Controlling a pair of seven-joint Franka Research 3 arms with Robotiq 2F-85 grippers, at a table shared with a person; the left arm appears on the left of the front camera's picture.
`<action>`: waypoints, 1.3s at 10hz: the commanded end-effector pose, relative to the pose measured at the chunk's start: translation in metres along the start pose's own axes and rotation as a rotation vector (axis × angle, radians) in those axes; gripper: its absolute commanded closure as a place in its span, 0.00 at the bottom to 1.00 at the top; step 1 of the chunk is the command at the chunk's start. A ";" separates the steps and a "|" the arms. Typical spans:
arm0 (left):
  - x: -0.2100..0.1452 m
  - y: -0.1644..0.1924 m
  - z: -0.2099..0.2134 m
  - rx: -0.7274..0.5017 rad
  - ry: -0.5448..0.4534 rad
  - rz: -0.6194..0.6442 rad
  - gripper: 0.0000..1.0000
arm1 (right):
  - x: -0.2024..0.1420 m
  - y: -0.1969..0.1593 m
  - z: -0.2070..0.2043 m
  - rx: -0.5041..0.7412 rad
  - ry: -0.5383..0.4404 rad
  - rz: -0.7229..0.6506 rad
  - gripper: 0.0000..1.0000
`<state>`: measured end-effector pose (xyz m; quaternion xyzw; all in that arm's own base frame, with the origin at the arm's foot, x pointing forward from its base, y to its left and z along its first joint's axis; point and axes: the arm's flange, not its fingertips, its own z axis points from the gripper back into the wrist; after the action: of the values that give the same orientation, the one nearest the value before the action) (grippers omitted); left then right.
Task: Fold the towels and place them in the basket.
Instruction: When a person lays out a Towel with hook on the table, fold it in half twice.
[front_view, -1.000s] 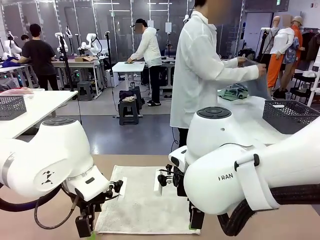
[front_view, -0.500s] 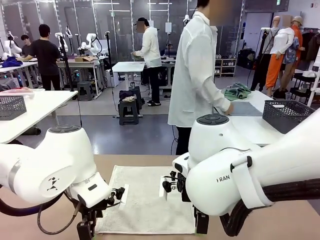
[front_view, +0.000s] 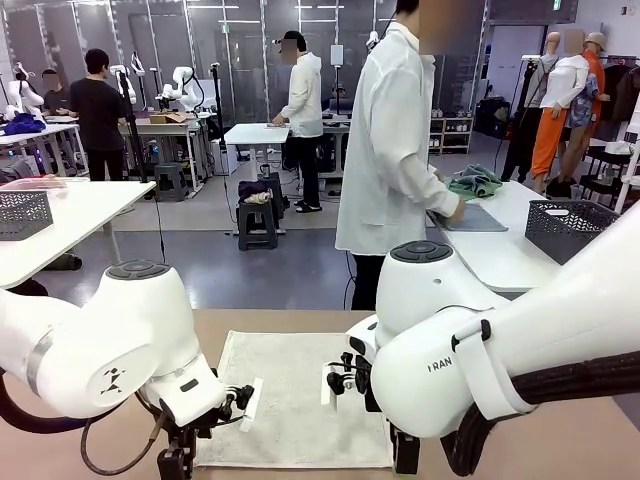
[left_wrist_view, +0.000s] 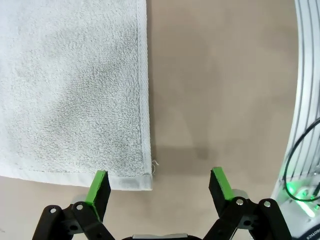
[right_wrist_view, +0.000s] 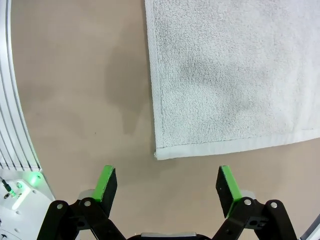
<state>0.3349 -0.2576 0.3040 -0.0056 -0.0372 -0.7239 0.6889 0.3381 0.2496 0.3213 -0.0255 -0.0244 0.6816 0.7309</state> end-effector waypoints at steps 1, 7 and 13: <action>-0.005 -0.001 -0.010 0.024 0.006 -0.017 0.00 | -0.012 0.005 -0.014 -0.002 -0.027 0.018 0.00; -0.006 0.002 -0.011 0.022 0.004 -0.022 0.00 | -0.016 0.007 -0.036 0.010 -0.032 0.008 0.00; -0.007 0.000 -0.011 0.061 0.009 -0.031 0.20 | -0.017 0.008 -0.039 0.004 -0.043 0.018 0.20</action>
<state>0.3395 -0.2556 0.2978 -0.0001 -0.0395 -0.7270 0.6855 0.3487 0.2483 0.2877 -0.0149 -0.0264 0.6818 0.7309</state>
